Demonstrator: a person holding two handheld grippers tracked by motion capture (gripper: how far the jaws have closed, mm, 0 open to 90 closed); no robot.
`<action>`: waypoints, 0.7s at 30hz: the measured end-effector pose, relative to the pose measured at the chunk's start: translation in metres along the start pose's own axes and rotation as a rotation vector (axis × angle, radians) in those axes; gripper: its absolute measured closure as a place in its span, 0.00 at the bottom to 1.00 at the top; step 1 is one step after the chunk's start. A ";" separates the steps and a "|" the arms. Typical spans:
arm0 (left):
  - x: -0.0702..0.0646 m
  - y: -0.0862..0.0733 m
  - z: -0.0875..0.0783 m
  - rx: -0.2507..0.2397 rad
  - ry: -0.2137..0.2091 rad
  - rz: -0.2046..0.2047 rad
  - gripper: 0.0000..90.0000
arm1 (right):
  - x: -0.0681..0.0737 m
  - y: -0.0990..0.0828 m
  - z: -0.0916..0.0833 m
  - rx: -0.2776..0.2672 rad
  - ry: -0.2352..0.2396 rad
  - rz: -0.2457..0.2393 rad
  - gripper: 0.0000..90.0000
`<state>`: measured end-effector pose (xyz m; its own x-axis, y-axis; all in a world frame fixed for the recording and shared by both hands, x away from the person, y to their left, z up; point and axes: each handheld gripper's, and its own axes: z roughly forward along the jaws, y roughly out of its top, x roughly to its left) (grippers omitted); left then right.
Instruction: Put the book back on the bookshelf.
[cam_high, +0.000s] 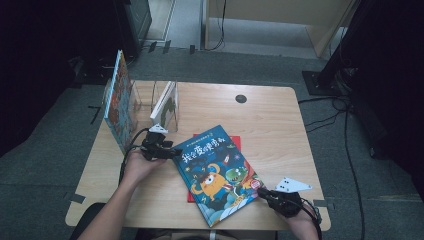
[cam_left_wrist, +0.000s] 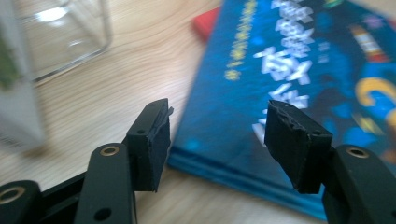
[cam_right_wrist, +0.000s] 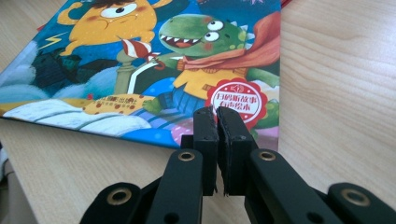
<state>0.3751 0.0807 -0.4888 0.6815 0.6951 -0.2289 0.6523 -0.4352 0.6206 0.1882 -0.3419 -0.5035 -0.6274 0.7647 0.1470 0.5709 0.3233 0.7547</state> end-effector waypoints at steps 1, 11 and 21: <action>0.002 0.000 0.002 0.015 -0.006 -0.012 0.45 | 0.000 -0.001 0.000 0.000 0.004 0.005 0.97; 0.002 0.001 0.007 0.049 -0.039 -0.025 0.45 | 0.004 -0.002 0.001 0.048 0.036 0.008 1.00; 0.003 -0.001 0.007 0.094 -0.097 -0.086 0.46 | -0.009 0.000 0.003 0.030 -0.027 0.048 1.00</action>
<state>0.3788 0.0794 -0.4949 0.6477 0.6757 -0.3519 0.7345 -0.4311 0.5240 0.1951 -0.3468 -0.5063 -0.5844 0.7944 0.1654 0.6160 0.3017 0.7276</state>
